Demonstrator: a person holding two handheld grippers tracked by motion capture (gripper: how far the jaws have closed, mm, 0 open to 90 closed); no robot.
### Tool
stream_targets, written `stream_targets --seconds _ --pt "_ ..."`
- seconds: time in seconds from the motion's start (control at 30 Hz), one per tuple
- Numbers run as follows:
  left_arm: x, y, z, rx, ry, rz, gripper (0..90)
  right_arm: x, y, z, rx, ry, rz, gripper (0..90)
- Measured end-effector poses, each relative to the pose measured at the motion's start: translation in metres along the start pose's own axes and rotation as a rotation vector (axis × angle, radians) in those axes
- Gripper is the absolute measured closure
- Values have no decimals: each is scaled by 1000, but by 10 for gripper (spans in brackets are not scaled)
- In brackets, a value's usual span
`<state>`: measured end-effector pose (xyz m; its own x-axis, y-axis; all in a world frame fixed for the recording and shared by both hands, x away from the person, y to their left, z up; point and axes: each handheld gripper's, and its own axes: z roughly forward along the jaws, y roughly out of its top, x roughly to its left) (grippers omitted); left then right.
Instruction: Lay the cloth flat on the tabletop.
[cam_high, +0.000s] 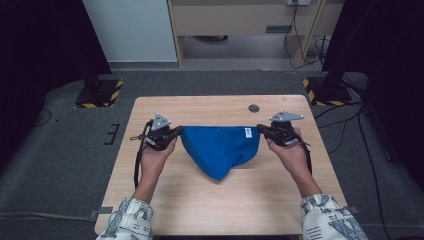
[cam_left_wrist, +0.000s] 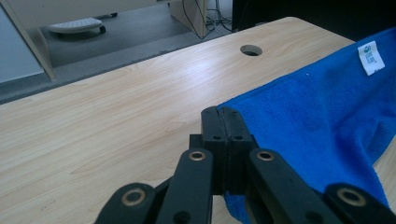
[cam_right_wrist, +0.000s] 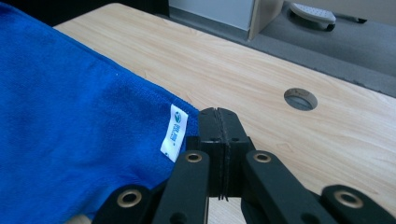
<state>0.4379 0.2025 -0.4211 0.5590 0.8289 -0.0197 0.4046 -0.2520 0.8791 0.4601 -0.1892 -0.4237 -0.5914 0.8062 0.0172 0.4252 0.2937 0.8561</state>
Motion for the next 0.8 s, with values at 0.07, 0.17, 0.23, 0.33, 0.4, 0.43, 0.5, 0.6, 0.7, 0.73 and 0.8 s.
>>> stream_targets --seconds 0.07,0.17,0.23,0.33,0.4,0.43,0.5,0.6,0.7,0.73,0.8 --pt "-2 2 -1 -4 0 3 897 1 3 -3 -5 2 -2 900" --pt "-4 6 -4 -12 -1 10 897 1 8 -8 -16 -1 -14 900" --pt "-6 9 -6 -15 -1 14 897 1 11 -12 -24 -3 -9 900" --pt "-8 13 -10 -26 0 14 896 2 14 -17 -29 -5 -9 900" --pt "-9 17 -13 -31 0 16 897 2 17 -21 -32 -7 -16 900" --pt "-10 20 -15 -35 2 23 896 2 21 -24 -39 -8 -17 900" --pt "-10 23 -18 -43 4 22 896 3 24 -28 -50 -10 -21 900" --pt "-11 27 -22 -53 5 23 897 4 29 -34 -71 -5 -28 900" --pt "-13 32 -25 -59 6 28 896 5 34 -38 -81 -3 -32 900" --pt "-13 34 -26 -60 6 31 897 5 35 -40 -87 -5 -27 900" --pt "-15 36 -27 -64 5 36 897 4 38 -44 -92 -6 -30 900"
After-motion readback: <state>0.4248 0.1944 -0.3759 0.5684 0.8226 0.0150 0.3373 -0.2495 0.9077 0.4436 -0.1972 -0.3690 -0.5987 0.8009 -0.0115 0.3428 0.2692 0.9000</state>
